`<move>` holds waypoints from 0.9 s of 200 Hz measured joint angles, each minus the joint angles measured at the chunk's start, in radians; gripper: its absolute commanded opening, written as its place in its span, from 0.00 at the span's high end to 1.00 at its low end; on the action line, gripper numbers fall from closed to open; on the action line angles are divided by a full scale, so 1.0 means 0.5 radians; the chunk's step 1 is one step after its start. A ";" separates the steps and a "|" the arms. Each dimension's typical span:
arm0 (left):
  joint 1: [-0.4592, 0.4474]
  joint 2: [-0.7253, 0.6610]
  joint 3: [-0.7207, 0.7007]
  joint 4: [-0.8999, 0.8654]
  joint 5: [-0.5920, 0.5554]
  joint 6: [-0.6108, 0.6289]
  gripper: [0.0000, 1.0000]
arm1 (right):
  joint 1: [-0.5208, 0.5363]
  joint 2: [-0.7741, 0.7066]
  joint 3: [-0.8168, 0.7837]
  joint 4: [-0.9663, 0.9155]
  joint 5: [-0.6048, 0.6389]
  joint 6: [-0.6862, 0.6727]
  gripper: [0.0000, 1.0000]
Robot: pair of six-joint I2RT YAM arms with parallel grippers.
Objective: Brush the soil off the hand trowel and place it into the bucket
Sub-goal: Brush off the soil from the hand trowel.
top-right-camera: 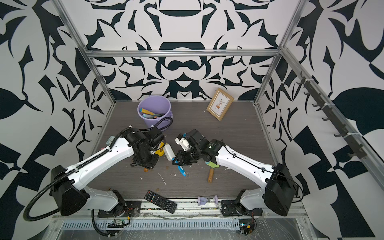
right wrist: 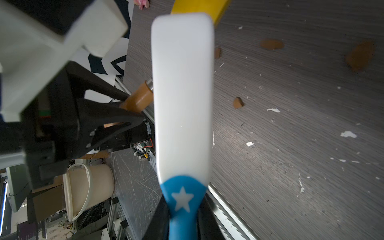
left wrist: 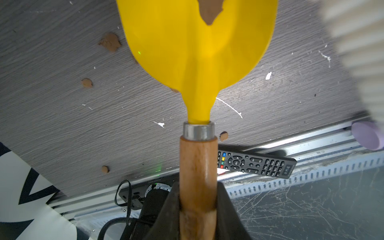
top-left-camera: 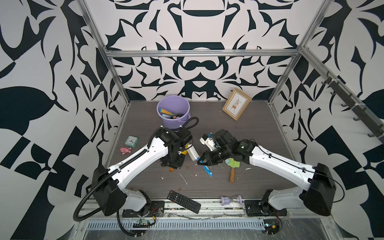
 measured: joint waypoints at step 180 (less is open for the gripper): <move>-0.110 -0.011 -0.010 0.065 -0.214 0.003 1.00 | 0.044 0.320 0.114 0.040 0.096 -0.117 1.00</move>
